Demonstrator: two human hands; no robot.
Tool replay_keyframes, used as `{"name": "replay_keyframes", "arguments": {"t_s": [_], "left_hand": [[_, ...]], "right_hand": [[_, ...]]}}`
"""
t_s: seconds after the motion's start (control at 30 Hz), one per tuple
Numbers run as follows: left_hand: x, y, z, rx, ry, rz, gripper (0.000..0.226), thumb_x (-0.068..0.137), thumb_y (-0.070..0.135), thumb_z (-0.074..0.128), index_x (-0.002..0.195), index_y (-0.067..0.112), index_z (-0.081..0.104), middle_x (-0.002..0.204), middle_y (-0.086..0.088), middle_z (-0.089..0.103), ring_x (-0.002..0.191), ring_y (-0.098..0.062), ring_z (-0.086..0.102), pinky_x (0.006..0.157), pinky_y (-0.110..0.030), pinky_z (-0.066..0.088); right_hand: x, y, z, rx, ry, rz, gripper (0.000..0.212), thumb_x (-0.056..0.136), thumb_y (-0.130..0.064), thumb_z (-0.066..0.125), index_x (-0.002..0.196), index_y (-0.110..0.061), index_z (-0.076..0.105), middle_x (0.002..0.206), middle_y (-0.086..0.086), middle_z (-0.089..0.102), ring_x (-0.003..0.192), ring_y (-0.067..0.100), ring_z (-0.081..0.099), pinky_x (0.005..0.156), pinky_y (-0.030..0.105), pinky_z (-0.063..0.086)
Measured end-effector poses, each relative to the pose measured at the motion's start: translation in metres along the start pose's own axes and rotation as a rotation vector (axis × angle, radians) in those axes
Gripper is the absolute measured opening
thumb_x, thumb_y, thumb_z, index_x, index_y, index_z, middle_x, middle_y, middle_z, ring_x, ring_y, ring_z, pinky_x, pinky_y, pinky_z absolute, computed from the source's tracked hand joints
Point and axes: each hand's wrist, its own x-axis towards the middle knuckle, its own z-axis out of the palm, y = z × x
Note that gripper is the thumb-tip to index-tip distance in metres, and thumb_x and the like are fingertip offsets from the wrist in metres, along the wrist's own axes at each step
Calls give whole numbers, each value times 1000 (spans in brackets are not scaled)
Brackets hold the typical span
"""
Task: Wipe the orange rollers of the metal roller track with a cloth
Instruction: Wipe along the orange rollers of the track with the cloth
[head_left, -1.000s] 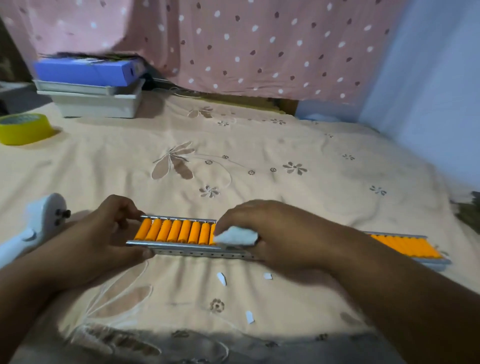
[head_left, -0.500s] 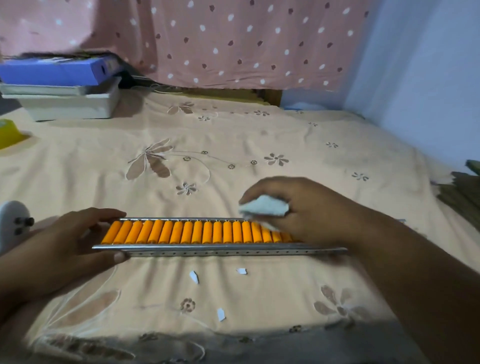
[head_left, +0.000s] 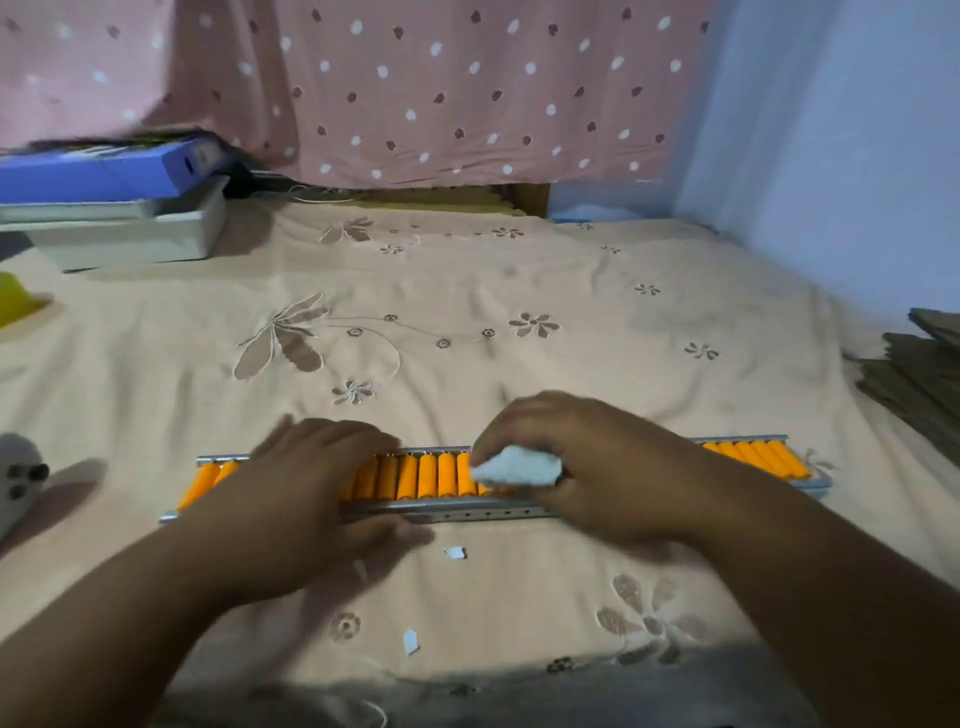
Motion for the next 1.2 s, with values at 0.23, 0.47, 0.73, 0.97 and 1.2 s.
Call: {"name": "replay_keyframes", "arguments": {"t_s": [0.23, 0.47, 0.73, 0.97, 1.2], "left_hand": [[37, 40, 15, -82, -90, 64, 62, 79, 74, 44, 134, 45, 43, 128, 23, 52, 113, -5, 49, 91, -27, 45], [39, 47, 9, -42, -119, 11, 58, 78, 74, 52, 128, 45, 46, 121, 23, 54, 106, -2, 52, 88, -30, 50], [50, 72, 10, 20, -160, -36, 74, 77, 79, 49, 141, 45, 40, 123, 20, 57, 103, -5, 58, 83, -26, 47], [50, 77, 8, -11, -187, -76, 77, 78, 74, 55, 146, 47, 36, 105, 25, 51, 86, 2, 56, 70, -16, 40], [52, 79, 7, 26, -187, -95, 81, 73, 81, 50, 146, 51, 32, 129, 28, 52, 92, 2, 51, 69, -12, 36]], "right_hand": [[-8, 11, 24, -110, 39, 76, 45, 86, -8, 67, 120, -37, 64, 119, -17, 62, 110, 11, 48, 94, 30, 45], [-40, 50, -22, -16, 189, 154, 37, 88, -9, 71, 113, -36, 68, 111, -17, 67, 108, 9, 57, 95, 34, 48], [-76, 46, -9, -15, 0, 78, 33, 92, -14, 68, 112, -39, 65, 115, -21, 61, 113, 7, 50, 97, 26, 43], [-98, 104, -47, 0, 319, 313, 43, 88, -9, 69, 105, -49, 62, 108, -20, 65, 107, 4, 60, 86, 27, 47], [-133, 78, -39, 9, 185, 286, 24, 85, -18, 72, 99, -37, 69, 98, -16, 69, 94, 6, 60, 81, 25, 49]]}}
